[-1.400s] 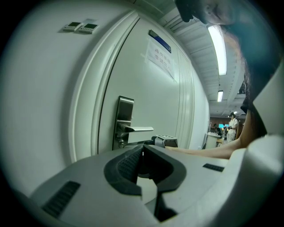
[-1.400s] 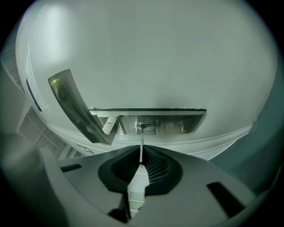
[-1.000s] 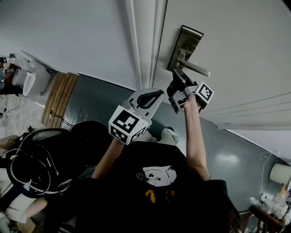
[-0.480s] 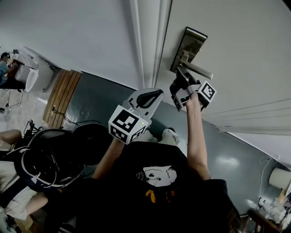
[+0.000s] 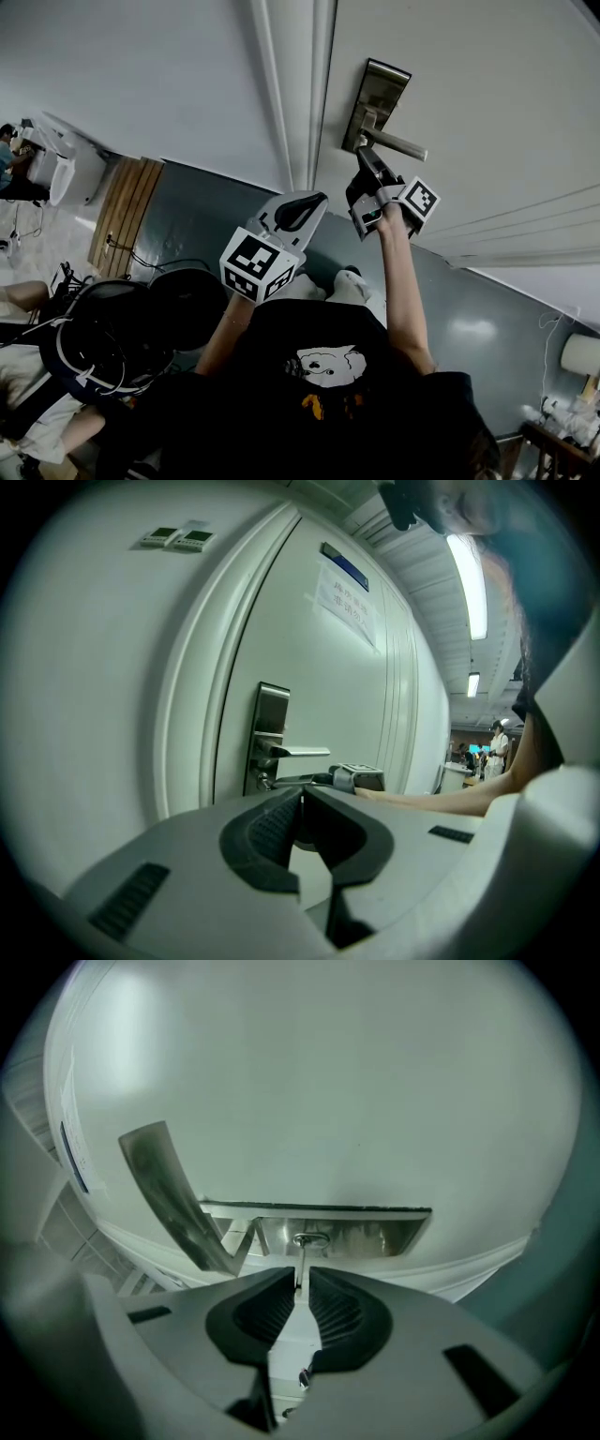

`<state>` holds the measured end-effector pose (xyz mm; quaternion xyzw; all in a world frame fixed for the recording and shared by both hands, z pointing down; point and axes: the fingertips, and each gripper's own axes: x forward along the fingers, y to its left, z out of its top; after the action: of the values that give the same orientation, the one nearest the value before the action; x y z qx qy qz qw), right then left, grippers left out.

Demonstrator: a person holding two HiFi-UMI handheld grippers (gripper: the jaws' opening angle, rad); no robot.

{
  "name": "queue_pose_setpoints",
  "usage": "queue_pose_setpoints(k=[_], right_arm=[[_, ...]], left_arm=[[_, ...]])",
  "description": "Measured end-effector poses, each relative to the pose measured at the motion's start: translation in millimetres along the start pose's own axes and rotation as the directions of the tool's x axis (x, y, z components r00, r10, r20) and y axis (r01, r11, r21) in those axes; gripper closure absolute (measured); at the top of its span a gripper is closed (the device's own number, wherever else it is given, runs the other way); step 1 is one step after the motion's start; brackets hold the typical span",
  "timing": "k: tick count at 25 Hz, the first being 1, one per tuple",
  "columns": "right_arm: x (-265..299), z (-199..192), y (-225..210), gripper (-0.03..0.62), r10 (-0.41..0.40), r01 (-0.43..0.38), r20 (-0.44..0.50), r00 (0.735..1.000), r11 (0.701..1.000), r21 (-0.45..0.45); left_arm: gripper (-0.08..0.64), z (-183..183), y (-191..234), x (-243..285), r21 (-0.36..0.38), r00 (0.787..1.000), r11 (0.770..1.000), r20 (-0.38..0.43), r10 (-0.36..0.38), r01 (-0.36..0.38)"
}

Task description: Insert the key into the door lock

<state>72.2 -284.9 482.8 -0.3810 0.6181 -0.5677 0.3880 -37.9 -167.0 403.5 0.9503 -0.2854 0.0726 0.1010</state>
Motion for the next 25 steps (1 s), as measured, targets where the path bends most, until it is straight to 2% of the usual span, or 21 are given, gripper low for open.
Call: queue_pose_setpoints(k=[11, 15, 20, 25], right_arm=[[-61.1, -30.3, -7.2, 0.561, -0.11, 0.106, -0.03, 0.993, 0.988, -0.109], [-79.9, -42.4, -3.4, 0.563, -0.13, 0.12, -0.063, 0.989, 0.982, -0.148], [-112.3, -52.5, -3.4, 0.565, -0.142, 0.126, -0.091, 0.986, 0.979, -0.159], [-156.0, -61.7, 0.1, 0.565, -0.175, 0.154, -0.095, 0.98, 0.968, -0.199]], left_arm=[[0.546, -19.1, 7.7, -12.6, -0.06, 1.0, 0.998, -0.018, -0.011, 0.01], [0.546, -24.5, 9.6, -8.5, -0.084, 1.0, 0.996, -0.022, -0.001, 0.0], [0.546, -33.3, -4.2, -4.2, -0.098, 0.999, 0.995, -0.046, -0.017, 0.012], [0.546, -35.7, -35.9, -2.4, -0.119, 0.998, 0.992, -0.049, -0.044, 0.038]])
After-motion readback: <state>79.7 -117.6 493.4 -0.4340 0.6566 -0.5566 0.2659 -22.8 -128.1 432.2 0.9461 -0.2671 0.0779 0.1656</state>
